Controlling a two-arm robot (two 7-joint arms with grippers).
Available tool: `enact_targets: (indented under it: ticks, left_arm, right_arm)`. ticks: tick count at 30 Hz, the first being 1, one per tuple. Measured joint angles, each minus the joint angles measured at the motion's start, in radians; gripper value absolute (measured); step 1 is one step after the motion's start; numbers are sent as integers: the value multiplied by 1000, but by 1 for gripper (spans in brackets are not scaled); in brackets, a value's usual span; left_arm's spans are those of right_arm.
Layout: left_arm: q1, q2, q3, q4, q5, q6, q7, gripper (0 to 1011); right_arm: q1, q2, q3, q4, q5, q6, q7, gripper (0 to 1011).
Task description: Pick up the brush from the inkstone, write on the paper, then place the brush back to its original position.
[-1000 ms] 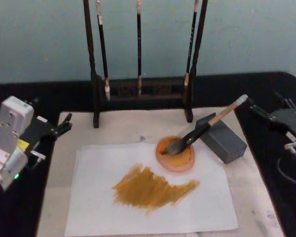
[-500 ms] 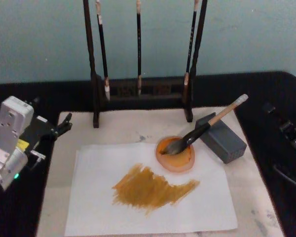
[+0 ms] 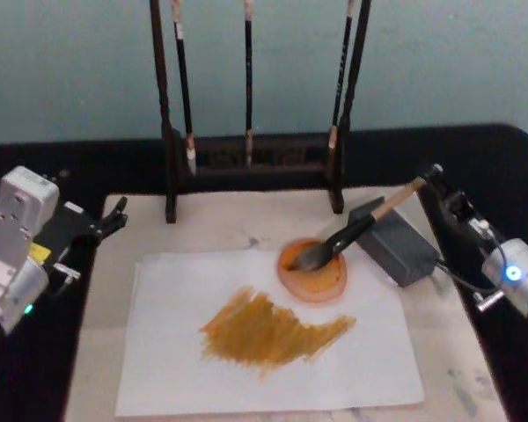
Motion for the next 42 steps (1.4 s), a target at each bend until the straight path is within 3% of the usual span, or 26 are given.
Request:
enact_targets:
  ticks: [11, 22, 33, 36, 42]
  left_arm:
    - [0, 0, 0, 0, 0, 0, 0, 1009]
    - [0, 0, 0, 0, 0, 0, 0, 1010]
    - [0, 0, 0, 0, 0, 0, 0, 1010]
    - [0, 0, 0, 0, 0, 0, 0, 1010]
    - [0, 0, 0, 0, 0, 0, 0, 1010]
  right_arm:
    - [117, -22, -58, 152, 2, -14, 46, 1000]
    - [123, -22, -62, 159, 1, -22, 48, 999]
    - [121, -22, -60, 156, 1, -20, 48, 739]
    - [120, -22, -60, 156, 1, -19, 48, 602]
    - [120, -22, -59, 155, 1, -18, 47, 442]
